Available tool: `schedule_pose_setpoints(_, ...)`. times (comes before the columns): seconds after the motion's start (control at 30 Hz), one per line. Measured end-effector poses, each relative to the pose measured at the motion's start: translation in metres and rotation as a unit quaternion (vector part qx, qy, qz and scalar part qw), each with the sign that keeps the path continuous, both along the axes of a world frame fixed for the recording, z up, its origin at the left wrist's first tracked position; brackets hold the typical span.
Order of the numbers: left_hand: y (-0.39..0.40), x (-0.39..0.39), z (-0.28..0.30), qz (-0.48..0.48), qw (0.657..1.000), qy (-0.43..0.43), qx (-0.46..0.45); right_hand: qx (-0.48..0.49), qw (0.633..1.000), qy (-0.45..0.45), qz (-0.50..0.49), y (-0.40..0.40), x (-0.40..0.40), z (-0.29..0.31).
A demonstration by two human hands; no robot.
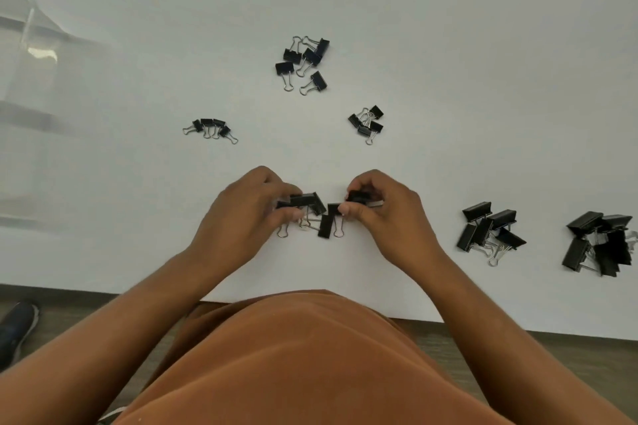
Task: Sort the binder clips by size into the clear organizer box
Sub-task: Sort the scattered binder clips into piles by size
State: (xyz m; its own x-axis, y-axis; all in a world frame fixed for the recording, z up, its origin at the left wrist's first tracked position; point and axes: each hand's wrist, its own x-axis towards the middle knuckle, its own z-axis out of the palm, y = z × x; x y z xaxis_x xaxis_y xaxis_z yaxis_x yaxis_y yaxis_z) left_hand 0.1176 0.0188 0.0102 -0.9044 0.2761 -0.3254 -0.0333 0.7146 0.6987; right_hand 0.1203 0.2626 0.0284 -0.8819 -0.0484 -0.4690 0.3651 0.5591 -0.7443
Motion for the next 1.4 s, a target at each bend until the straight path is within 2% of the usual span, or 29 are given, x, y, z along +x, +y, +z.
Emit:
schedule_pose_setpoints(0.13,-0.001,0.01,0.009,0.113,0.992,-0.04,0.041,-0.025,0.999,-0.007,-0.023,0.026,-0.001,0.002)
schedule_pose_setpoints(0.23,-0.001,0.022,0.011,0.173,0.985,-0.017,0.025,-0.006,1.0,0.007,0.006,0.042,0.001,-0.004)
schedule_pose_setpoints(0.43,0.001,0.045,0.003,0.199,0.979,-0.005,-0.051,0.069,0.983,0.105,0.13,0.051,0.001,-0.018)
schedule_pose_setpoints(0.57,0.003,0.053,0.002,0.244,0.968,0.007,-0.063,0.095,0.973,0.158,0.138,0.054,0.0,-0.028)
schedule_pose_setpoints(0.73,0.003,0.071,0.009,0.291,0.954,0.025,-0.063,0.074,0.963,0.214,0.145,0.061,0.014,-0.026)
schedule_pose_setpoints(0.83,0.011,0.084,0.009,0.284,0.955,0.023,-0.085,0.101,0.95,0.234,0.18,0.056,0.03,-0.027)
schedule_pose_setpoints(0.97,0.021,0.089,0.002,0.247,0.962,0.027,-0.117,0.111,0.96,0.194,0.167,0.04,0.042,-0.03)
schedule_pose_setpoints(1.13,0.013,0.074,-0.001,0.214,0.972,0.037,-0.088,0.073,0.977,0.182,0.088,0.016,0.045,-0.028)
schedule_pose_setpoints(1.27,-0.001,0.068,-0.001,0.157,0.984,0.02,-0.077,0.112,0.978,0.177,0.024,0.007,0.053,-0.02)
schedule_pose_setpoints(1.4,-0.003,0.052,-0.005,0.091,0.994,0.013,-0.052,0.144,0.982,0.106,0.069,-0.005,0.058,-0.021)
